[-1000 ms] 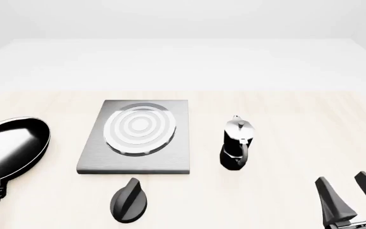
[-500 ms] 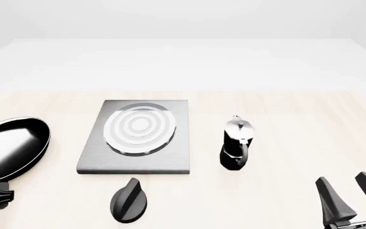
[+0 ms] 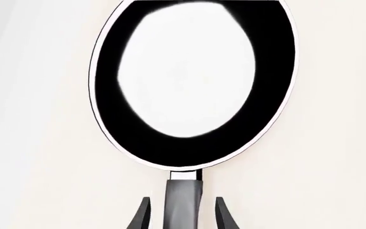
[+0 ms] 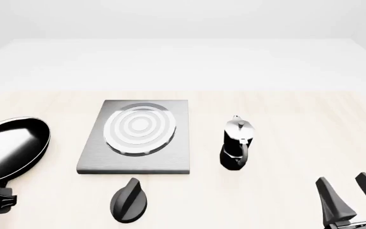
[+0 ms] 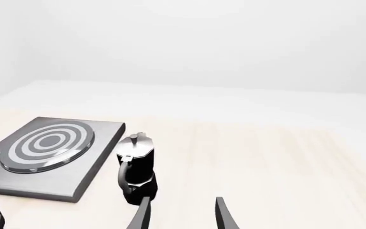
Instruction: Turn on the stove and put the frying pan on it.
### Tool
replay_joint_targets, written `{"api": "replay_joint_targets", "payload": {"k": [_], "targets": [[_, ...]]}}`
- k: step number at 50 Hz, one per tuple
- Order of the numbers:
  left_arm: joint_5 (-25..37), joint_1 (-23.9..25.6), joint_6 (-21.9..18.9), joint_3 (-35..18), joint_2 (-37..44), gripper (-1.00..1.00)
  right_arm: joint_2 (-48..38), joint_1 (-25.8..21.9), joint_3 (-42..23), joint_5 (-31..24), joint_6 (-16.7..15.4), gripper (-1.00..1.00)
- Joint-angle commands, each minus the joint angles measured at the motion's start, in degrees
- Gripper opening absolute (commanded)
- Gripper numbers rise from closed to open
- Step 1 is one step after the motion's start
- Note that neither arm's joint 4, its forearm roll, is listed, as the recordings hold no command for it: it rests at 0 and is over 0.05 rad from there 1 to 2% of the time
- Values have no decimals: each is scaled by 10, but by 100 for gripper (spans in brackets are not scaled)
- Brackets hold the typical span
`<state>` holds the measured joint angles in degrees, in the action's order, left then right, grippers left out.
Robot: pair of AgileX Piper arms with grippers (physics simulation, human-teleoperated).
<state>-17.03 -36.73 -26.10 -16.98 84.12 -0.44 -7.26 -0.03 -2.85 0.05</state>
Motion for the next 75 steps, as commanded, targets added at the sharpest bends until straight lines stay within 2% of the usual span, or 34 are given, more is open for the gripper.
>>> {"api": "replay_joint_targets", "payload": {"k": [1, 6, 11, 12, 14, 16, 27, 35, 37, 39, 41, 51, 57, 62, 66, 68, 75], "targets": [[-40, -7, -7, -4, 54, 100, -2, 1, 0, 1, -1, 100], [-56, -12, -10, -8, 79, 100, 0, 5, 0, -1, -2, 100], [-52, -8, -6, -5, 64, 100, -3, 4, 0, 0, -3, 100], [-52, -7, -10, -1, 56, -100, -3, 4, 0, 1, -3, 100], [-45, -3, 0, -1, 47, -100, -4, 3, 0, 1, -3, 100], [-48, -5, -11, 3, 45, -100, -6, 3, 0, 3, -3, 100], [-20, 13, 2, 15, -11, -100, -4, 3, 0, 2, -4, 100], [58, 36, 25, 4, -104, -100, -7, 2, 0, 6, -4, 100], [77, 38, 17, 2, -133, -100, -7, 1, 0, 7, -4, 100], [113, 50, 34, -5, -166, -100, -7, 2, 0, 7, -3, 100], [135, 58, 27, -4, -198, -100, -5, 3, 0, 5, -3, 100], [228, 105, 51, -25, -284, -100, 3, 3, 0, -2, -1, 100], [277, 136, 63, -55, -312, -100, 3, 3, -1, -2, 1, 100], [315, 179, 55, -73, -329, -100, 4, 2, -1, -1, 2, 100], [335, 206, 53, -91, -332, -100, 4, 2, -2, -1, 1, 100], [334, 212, 34, -97, -327, -100, 4, 4, -5, -3, 1, 100], [351, 249, 47, -125, -316, -100, 4, 5, -4, -1, 4, 100]]}}
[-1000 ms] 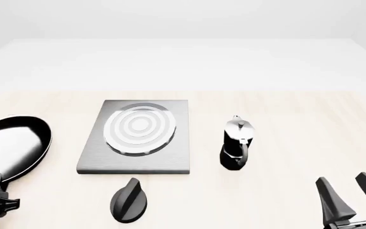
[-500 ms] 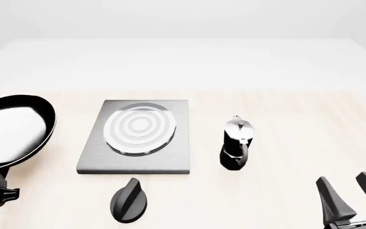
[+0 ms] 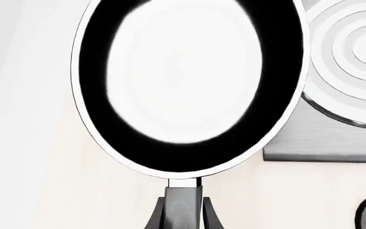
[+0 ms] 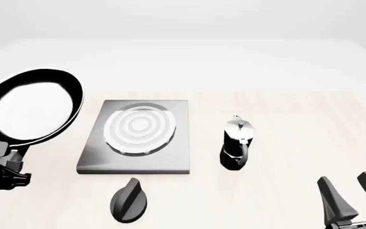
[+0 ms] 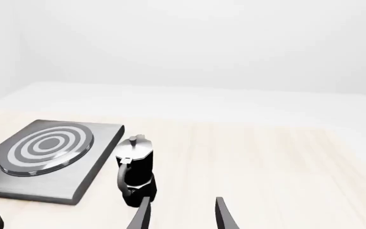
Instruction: Turn on the stove and put the frying pan on it.
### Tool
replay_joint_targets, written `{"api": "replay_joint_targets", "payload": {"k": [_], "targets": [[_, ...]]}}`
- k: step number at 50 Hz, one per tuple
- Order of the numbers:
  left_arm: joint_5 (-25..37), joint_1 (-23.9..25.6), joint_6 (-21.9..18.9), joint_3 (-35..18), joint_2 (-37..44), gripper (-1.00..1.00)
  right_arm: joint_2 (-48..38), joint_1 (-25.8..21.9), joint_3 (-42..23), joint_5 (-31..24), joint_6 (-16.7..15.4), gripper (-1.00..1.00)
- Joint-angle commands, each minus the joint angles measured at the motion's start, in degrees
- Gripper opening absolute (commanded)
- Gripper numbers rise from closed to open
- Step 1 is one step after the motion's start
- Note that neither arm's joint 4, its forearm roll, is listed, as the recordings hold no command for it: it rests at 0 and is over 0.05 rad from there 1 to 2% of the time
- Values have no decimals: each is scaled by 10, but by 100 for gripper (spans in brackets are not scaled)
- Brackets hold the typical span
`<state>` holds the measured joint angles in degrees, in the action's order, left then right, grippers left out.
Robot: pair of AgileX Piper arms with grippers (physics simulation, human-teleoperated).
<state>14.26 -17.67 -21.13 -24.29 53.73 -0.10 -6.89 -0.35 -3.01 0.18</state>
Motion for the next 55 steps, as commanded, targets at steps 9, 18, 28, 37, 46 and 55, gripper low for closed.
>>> {"api": "replay_joint_targets", "payload": {"k": [9, 18, 28, 37, 46, 55], "targets": [[45, 122, -2, -51, -7, -100, 1, 3, -9, -3, 5, 100], [33, 147, -18, -68, 22, -100, 1, 4, -11, -1, 6, 100], [22, 191, -33, -89, 54, -100, 1, 4, -5, 4, 11, 100], [13, 228, -48, -108, 84, -100, 1, 16, -2, 5, 13, 100], [6, 261, -57, -109, 106, -100, 1, 18, 1, 7, 16, 100], [-5, 281, -59, -120, 128, -100, 1, 23, -1, 4, 17, 100]]}}
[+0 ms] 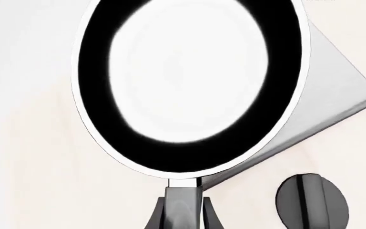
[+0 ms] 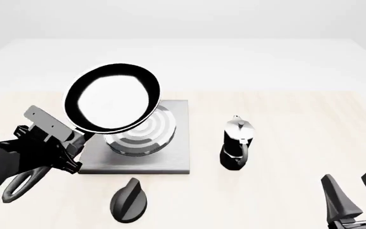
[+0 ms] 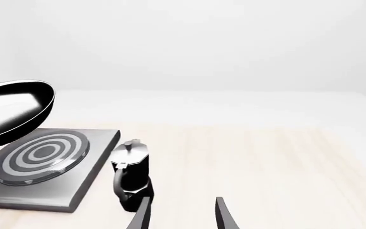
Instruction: Turn on the stove and put the frying pan on it.
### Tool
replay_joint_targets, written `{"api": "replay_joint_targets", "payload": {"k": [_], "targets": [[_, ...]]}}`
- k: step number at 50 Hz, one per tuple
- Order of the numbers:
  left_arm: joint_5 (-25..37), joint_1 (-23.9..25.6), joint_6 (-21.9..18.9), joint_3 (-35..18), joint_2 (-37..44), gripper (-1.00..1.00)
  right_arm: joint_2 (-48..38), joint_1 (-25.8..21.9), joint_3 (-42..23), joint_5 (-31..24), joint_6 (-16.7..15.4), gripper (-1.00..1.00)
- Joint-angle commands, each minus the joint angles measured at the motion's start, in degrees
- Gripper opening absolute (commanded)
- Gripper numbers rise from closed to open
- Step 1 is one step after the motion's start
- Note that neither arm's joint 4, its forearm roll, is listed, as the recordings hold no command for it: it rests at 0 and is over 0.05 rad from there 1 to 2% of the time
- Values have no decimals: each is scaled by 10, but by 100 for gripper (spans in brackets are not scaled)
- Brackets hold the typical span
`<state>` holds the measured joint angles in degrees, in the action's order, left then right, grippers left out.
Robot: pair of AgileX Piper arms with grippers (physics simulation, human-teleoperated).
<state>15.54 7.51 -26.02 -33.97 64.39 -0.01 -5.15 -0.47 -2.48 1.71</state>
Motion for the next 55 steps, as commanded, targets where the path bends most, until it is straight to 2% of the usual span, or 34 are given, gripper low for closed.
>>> {"api": "replay_joint_targets", "payload": {"k": [1, 25, 55], "targets": [[-18, 37, -6, -22, 26, -100, 0, 6, 2, -1, 1, 100], [-85, 48, -14, 18, 75, -100, 0, 10, 3, -1, 1, 100], [-116, 55, -5, 34, 105, -100, 0, 15, 1, -2, 2, 100]]}}
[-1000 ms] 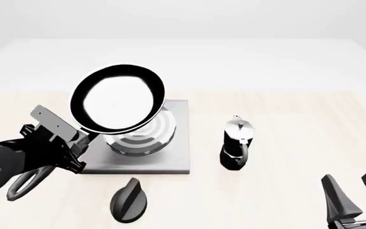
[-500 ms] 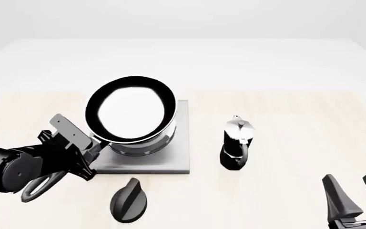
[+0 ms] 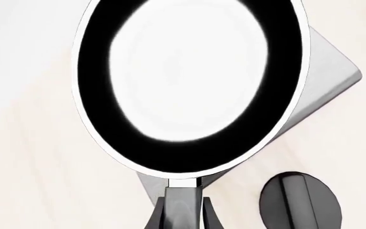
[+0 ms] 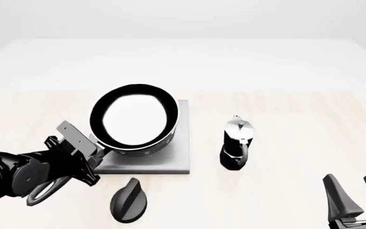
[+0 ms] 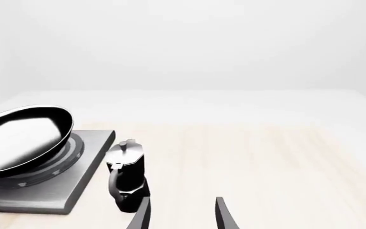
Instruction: Turn on the stove and put the frying pan on it.
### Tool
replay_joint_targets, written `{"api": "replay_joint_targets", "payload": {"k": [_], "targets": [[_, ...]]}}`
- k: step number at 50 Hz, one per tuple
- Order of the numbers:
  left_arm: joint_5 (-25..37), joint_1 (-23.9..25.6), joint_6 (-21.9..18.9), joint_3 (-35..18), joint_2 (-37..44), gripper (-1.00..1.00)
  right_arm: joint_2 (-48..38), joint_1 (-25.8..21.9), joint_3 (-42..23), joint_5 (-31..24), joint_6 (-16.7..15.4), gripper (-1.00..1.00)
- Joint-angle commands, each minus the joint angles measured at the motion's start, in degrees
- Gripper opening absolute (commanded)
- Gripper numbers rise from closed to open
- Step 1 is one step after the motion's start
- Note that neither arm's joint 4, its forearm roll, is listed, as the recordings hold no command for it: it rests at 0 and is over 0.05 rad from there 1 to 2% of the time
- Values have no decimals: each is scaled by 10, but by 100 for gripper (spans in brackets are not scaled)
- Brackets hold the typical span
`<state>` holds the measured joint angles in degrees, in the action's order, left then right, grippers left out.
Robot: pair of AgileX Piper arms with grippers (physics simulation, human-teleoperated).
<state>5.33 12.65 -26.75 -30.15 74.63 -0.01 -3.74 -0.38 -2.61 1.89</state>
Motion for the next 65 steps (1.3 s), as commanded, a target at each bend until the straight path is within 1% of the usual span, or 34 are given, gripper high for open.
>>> {"api": "replay_joint_targets", "payload": {"k": [1, 20, 22, 23, 26, 49, 59, 60, 61, 65], "targets": [[-16, 3, 0, -3, 3, -100, 0, 2, 0, 0, 1, 100], [-56, 5, -2, 18, 33, -100, 0, 3, 1, -2, -2, 100], [-58, 7, 3, 19, 36, -100, 0, 3, 1, -2, -2, 100], [-63, 4, -4, 22, 38, -100, 0, 3, 1, -2, -2, 100], [-67, 5, -2, 25, 41, -100, 0, 3, 1, -3, -2, 100], [-82, 6, -6, 31, 57, -100, 0, 6, 0, -3, -3, 100], [-73, 5, 0, 22, 51, -100, 0, 6, 1, -3, -3, 100], [-70, 5, 1, 18, 49, 100, 0, 6, 1, -3, -3, 100], [-63, 6, 8, 14, 47, 100, 0, 6, 1, -3, -3, 100], [-62, 7, 9, 14, 44, 100, 0, 6, 1, -3, -3, 100]]}}
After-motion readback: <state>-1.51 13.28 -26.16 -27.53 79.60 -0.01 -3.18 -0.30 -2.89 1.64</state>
